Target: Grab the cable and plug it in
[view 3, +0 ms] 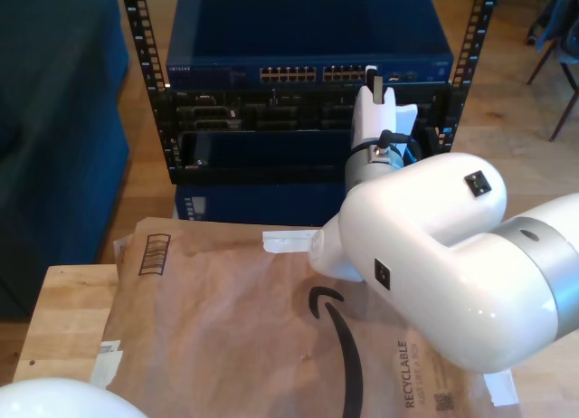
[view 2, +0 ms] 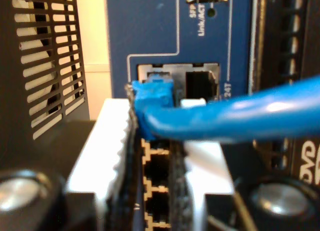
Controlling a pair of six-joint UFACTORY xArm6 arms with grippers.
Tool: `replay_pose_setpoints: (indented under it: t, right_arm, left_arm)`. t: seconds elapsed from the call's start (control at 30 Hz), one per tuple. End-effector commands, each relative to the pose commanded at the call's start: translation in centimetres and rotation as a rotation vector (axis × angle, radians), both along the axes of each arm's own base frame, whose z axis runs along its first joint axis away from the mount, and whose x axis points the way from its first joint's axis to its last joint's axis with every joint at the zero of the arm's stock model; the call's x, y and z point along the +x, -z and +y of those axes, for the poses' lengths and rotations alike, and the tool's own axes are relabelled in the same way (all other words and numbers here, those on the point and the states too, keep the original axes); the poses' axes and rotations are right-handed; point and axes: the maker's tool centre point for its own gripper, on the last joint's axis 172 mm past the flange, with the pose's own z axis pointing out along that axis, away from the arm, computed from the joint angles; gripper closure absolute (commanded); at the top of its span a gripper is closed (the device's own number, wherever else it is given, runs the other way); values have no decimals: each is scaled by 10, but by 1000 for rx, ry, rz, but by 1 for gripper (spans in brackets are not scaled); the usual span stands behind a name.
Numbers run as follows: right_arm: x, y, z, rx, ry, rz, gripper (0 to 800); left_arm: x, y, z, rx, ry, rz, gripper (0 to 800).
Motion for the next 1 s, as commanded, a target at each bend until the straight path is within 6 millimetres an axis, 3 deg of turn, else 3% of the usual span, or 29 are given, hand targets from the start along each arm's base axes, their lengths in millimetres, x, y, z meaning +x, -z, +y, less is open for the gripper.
replay_pose_setpoints:
  t: [0.23, 0.5, 0.67, 1.0]
  right_arm:
    - [-3, -6, -1, 1, -1, -3, 622]
    - [-11, 0, -5, -10, -2, 22, 625]
    - [-11, 1, -6, -11, 0, 23, 797]
    - [-4, 1, -7, 3, -1, 36, 800]
  left_arm:
    - [0, 0, 0, 0, 0, 0, 0]
    - [0, 0, 0, 2, 0, 0, 0]
    - [0, 0, 0, 0, 0, 0, 0]
    - [0, 0, 0, 2, 0, 0, 0]
